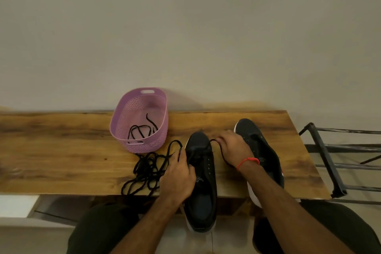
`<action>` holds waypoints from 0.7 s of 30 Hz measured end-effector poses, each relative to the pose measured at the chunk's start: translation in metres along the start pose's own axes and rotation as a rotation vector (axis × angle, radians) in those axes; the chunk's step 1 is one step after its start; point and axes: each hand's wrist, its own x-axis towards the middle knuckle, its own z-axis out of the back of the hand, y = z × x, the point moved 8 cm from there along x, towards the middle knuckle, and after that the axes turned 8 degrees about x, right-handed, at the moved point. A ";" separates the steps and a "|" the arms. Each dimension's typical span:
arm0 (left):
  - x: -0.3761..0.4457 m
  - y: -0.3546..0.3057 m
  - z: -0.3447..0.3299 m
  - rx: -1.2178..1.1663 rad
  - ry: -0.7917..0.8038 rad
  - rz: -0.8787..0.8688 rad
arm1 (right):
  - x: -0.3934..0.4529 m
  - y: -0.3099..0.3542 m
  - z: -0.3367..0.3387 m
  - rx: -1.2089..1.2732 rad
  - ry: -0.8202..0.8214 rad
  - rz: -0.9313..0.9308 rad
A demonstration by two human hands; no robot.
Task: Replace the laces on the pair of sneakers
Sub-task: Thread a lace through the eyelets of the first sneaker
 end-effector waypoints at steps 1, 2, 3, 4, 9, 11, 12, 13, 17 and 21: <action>0.000 -0.001 0.000 -0.003 -0.002 -0.009 | -0.002 -0.006 0.008 0.014 -0.050 -0.053; 0.001 -0.002 0.000 -0.005 -0.001 -0.014 | -0.004 -0.010 0.013 -0.002 -0.063 -0.087; 0.001 -0.002 0.000 -0.006 0.005 -0.015 | -0.007 -0.012 0.016 -0.035 -0.045 -0.108; 0.001 -0.002 -0.001 -0.004 0.013 -0.013 | -0.009 -0.014 0.017 -0.081 -0.010 -0.118; -0.001 0.003 0.000 0.013 0.060 0.027 | -0.019 -0.021 0.085 -0.243 -0.264 -0.147; -0.002 0.006 0.001 0.009 0.075 0.039 | -0.025 -0.025 0.133 -0.209 -0.459 -0.150; -0.002 0.007 0.001 0.004 0.082 0.041 | -0.030 -0.027 0.155 -0.202 -0.549 -0.146; -0.002 0.007 0.001 0.000 0.088 0.043 | -0.037 -0.030 0.173 -0.193 -0.626 -0.131; -0.002 0.006 0.000 0.002 0.080 0.039 | -0.042 -0.021 0.171 -0.045 -0.521 0.022; -0.001 0.002 0.000 -0.016 0.042 0.007 | -0.031 0.013 0.082 0.010 -0.082 0.142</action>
